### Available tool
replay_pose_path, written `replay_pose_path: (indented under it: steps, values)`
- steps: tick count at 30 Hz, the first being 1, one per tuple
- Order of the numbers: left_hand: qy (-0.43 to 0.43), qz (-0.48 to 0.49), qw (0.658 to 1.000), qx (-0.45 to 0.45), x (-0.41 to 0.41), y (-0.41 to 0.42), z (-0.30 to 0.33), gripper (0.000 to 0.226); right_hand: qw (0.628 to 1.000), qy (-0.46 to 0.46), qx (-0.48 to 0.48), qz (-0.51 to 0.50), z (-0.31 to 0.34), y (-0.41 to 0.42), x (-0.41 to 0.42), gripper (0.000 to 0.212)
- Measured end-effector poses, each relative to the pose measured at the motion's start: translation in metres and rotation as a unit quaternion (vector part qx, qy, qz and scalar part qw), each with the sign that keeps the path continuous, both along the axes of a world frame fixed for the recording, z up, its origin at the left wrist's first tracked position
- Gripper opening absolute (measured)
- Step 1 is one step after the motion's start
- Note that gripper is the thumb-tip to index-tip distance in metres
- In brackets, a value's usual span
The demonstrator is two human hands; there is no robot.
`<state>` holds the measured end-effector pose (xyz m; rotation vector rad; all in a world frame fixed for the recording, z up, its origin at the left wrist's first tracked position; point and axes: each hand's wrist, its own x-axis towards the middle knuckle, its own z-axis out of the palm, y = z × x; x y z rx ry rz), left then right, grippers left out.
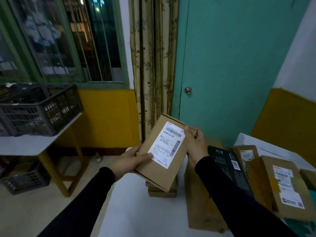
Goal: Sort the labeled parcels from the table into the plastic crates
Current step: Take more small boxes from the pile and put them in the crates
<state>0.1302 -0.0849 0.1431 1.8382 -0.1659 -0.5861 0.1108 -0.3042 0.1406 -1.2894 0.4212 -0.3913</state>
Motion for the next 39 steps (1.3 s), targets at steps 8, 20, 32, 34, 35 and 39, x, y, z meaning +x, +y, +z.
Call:
replay_pose_path:
  steps: [8, 20, 32, 34, 35, 39]
  values:
    - [0.019, -0.003, 0.996, -0.092, 0.024, 0.048, 0.005, 0.060, 0.999, -0.029, 0.044, -0.009, 0.000, 0.021, -0.002, 0.021]
    - [-0.160, 0.014, 0.983, -0.093, 0.029, 0.020, 0.040, 0.049, 0.998, -0.017, 0.064, 0.024, -0.002, 0.025, -0.002, 0.037]
    - [-0.027, -0.074, 0.997, -0.015, 0.003, 0.000, -0.001, 0.066, 0.975, -0.047, -0.184, 0.116, 0.017, 0.014, 0.009, 0.031]
    - [-0.018, -0.044, 0.996, -0.069, 0.004, 0.003, 0.000, 0.066, 0.971, -0.044, -0.193, 0.137, 0.013, 0.013, 0.007, 0.036]
    - [-0.018, -0.028, 0.996, -0.085, 0.005, 0.005, 0.001, 0.067, 0.969, -0.039, -0.193, 0.148, 0.010, 0.013, 0.008, 0.041]
    - [-0.028, -0.005, 0.996, -0.090, 0.006, 0.008, 0.002, 0.062, 0.968, -0.037, -0.173, 0.177, 0.005, 0.015, 0.007, 0.031]
